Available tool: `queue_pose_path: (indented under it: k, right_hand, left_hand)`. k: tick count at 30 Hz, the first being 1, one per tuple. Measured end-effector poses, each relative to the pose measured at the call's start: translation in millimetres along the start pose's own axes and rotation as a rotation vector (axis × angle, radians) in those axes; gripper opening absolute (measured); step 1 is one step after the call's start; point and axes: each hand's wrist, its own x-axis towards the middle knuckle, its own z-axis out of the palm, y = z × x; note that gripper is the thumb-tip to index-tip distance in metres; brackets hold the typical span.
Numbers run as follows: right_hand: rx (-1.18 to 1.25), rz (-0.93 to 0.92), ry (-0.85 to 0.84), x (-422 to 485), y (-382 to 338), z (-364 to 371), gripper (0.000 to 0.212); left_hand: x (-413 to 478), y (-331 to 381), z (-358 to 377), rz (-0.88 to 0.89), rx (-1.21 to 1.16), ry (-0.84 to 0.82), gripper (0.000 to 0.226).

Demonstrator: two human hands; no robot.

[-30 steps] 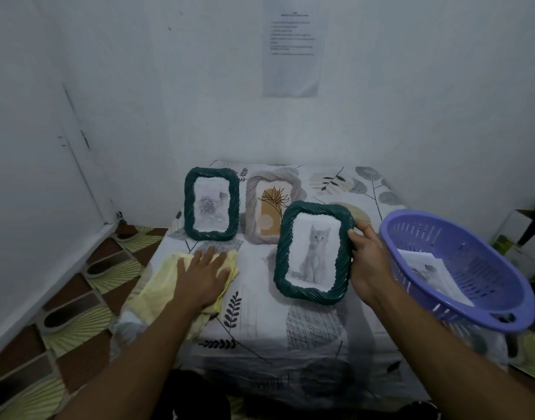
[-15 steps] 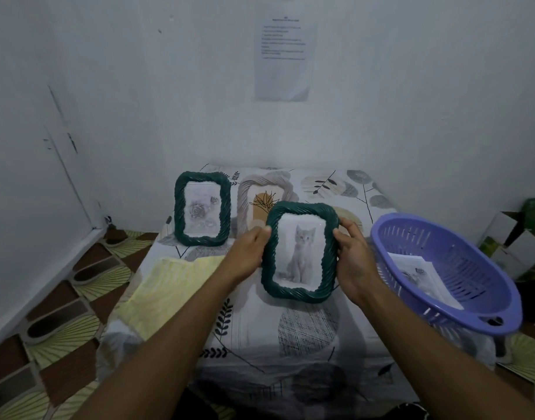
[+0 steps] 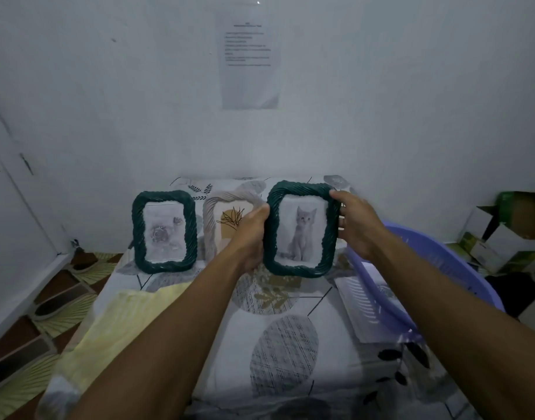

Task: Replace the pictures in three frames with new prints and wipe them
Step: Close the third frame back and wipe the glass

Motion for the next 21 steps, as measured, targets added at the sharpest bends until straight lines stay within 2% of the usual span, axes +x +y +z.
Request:
queue_pose_path:
  k: [2, 4, 8, 10, 12, 14, 17, 21]
  right_hand:
    - [0.004, 0.039, 0.013, 14, 0, -2, 0.018]
    - [-0.004, 0.068, 0.008, 28, 0, -4, 0.019]
    - [-0.029, 0.086, 0.001, 53, 1, -5, 0.02]
    - [-0.047, 0.09, 0.005, 62, 3, -6, 0.021]
    - [-0.061, 0.099, 0.017, 69, 6, -6, 0.019]
    - [-0.07, 0.117, 0.029, 73, 10, -6, 0.017]
    - [-0.071, 0.13, 0.03, 77, 16, -6, 0.015]
    - [-0.018, 0.117, 0.067, 81, 21, -7, 0.014]
  left_hand:
    - [14, 0, -2, 0.021, 0.138, 0.024, 0.029]
    - [32, 0, -12, 0.14, 0.445, 0.117, 0.034]
    - [50, 12, -30, 0.611, 0.901, 0.348, 0.019]
    - [61, 14, -41, 0.768, 1.152, 0.427, 0.023]
    - [74, 10, -55, 0.742, 1.397, 0.48, 0.034]
    - [81, 3, -64, 0.613, 1.562, 0.476, 0.046]
    - [87, -7, -72, 0.486, 1.645, 0.413, 0.068]
    - [89, -13, -73, 0.501, 1.658, 0.404, 0.082]
